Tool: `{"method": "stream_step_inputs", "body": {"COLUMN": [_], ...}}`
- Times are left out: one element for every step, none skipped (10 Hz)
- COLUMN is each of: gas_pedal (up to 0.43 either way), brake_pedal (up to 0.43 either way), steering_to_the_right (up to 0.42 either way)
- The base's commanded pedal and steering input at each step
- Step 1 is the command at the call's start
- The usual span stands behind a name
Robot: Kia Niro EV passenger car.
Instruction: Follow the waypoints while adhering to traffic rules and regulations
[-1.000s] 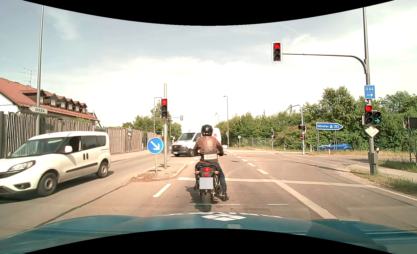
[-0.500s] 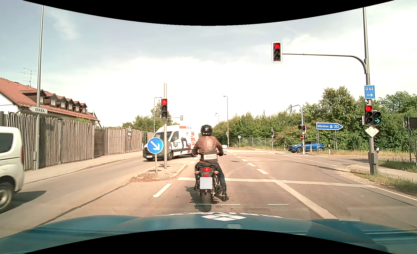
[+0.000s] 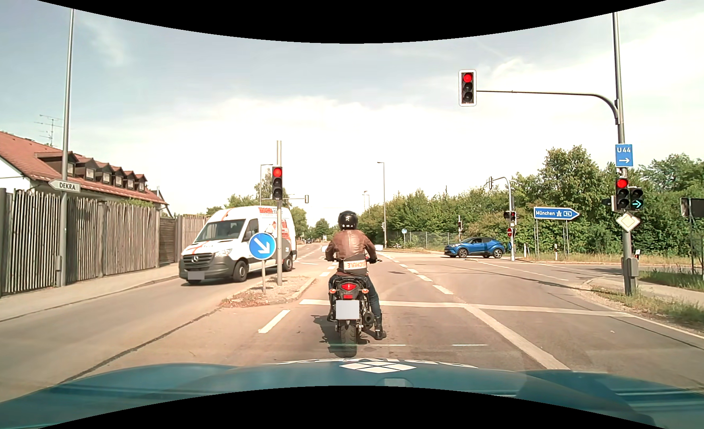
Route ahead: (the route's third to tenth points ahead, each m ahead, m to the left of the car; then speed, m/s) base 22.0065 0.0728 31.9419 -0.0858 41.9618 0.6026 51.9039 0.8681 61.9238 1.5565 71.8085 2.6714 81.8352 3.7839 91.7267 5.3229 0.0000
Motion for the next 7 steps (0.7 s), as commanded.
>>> {"method": "stream_step_inputs", "body": {"gas_pedal": [0.000, 0.000, 0.000, 0.000, 0.000, 0.000, 0.000], "brake_pedal": [0.323, 0.323, 0.323, 0.323, 0.323, 0.323, 0.323], "steering_to_the_right": [-0.009, -0.009, -0.009, -0.009, -0.009, -0.009, -0.009]}}
